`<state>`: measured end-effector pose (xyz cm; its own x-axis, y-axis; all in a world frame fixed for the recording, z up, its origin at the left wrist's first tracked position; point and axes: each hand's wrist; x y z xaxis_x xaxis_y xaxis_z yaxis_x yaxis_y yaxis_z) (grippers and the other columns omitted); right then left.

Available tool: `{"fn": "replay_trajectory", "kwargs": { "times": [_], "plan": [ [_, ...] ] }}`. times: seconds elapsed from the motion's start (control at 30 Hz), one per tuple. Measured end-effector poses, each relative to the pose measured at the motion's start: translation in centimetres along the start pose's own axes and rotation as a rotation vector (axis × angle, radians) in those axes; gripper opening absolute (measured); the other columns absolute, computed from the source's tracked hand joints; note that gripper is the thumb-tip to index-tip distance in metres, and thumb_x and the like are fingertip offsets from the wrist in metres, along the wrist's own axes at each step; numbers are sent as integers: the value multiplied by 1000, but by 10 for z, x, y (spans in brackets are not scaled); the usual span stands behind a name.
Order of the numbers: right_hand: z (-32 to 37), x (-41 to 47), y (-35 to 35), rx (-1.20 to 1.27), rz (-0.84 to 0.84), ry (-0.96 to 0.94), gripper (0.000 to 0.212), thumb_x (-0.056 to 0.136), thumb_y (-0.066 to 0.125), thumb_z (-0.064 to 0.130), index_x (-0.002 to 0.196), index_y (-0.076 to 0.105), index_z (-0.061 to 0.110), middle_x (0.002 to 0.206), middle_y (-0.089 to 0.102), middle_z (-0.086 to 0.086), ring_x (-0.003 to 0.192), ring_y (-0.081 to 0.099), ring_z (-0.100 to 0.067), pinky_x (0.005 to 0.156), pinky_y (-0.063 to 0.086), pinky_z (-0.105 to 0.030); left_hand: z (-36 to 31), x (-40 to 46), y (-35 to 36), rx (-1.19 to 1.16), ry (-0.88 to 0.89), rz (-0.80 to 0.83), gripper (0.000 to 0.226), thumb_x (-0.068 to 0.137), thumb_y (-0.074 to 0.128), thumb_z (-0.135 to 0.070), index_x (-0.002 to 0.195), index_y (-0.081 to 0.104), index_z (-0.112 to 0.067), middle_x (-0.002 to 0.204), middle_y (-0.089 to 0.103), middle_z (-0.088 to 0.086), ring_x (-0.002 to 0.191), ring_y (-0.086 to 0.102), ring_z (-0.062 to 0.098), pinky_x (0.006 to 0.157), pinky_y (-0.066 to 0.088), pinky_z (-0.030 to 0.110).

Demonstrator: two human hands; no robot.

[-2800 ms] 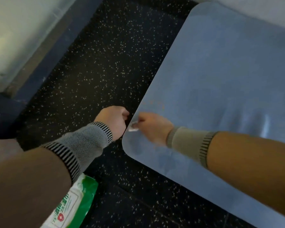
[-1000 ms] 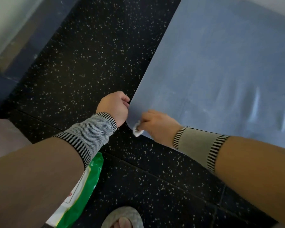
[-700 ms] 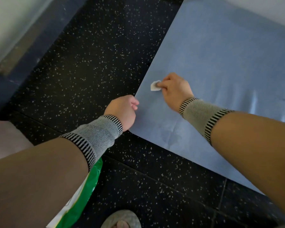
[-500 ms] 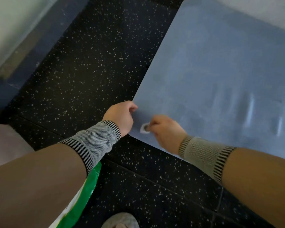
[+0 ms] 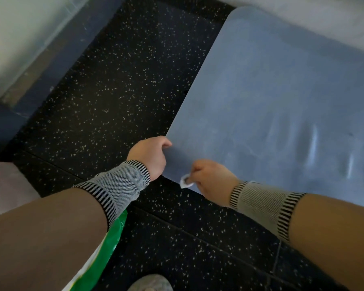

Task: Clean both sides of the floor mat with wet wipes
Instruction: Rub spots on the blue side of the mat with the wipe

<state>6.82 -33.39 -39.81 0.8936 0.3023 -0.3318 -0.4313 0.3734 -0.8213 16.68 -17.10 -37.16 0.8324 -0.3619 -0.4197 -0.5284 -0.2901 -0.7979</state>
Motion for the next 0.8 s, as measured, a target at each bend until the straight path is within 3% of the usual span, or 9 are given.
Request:
{"fn": "replay_trajectory", "kwargs": {
  "times": [0.1,0.2,0.3,0.47,0.57,0.67,0.73,0.8],
  "plan": [
    [12,34,-17,4,-18,23,32,92,52,9,119,63,23,110,56,0,99,53,-20,83,44,-28,-3,2,0,-17,-32,-16,36,93,54,-9,127,56,-23,122,64,-5,105,60,14,92,49,30],
    [35,74,-18,123,-60,49,26,95,45,15,117,58,16,97,56,0,87,53,-18,73,44,-26,0,3,-5,12,-27,-44,27,90,62,-18,117,58,-20,105,67,-2,81,57,11,76,46,27],
    [30,62,-15,30,10,8,33,91,53,10,123,57,17,113,56,-4,99,52,-19,90,45,-30,3,0,-5,-30,-28,-38,35,91,58,-11,125,55,-19,115,66,-1,99,61,14,87,49,28],
    [-10,-6,-13,-89,107,-131,41,90,56,4,120,61,30,112,53,6,105,51,-16,92,46,-28,5,-5,-1,-54,-11,30,47,91,48,3,130,53,-23,128,61,-8,115,57,12,99,46,30],
    [-29,18,-25,-156,-19,-25,38,92,50,5,121,62,27,116,52,1,104,53,-21,88,47,-29,-3,-4,4,43,75,32,46,94,48,-2,134,53,-23,133,58,-5,120,55,15,104,45,35],
    [-40,50,-33,-20,-238,267,30,93,48,8,117,64,17,114,53,-4,103,53,-24,87,45,-30,-10,-5,11,154,178,41,47,95,46,-4,138,50,-22,140,49,-6,126,46,15,110,38,34],
    [-36,41,-22,6,-237,276,27,92,50,10,114,64,16,110,53,-4,100,54,-24,83,45,-28,-9,-4,15,229,258,65,50,93,48,-5,141,47,-22,144,44,-7,128,41,15,111,35,32],
    [-24,10,-3,-5,-143,166,29,92,53,11,117,64,21,108,53,-1,97,55,-22,81,43,-24,-6,-4,18,255,292,82,54,92,50,-4,143,45,-22,147,39,-8,131,35,14,112,32,30]
  ]
}}
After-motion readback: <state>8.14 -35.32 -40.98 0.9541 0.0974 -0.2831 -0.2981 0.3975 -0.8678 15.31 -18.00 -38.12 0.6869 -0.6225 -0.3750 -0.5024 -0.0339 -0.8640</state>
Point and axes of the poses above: each hand's wrist, its own x-axis towards the middle knuckle, its own y-axis out of the palm, z = x × y
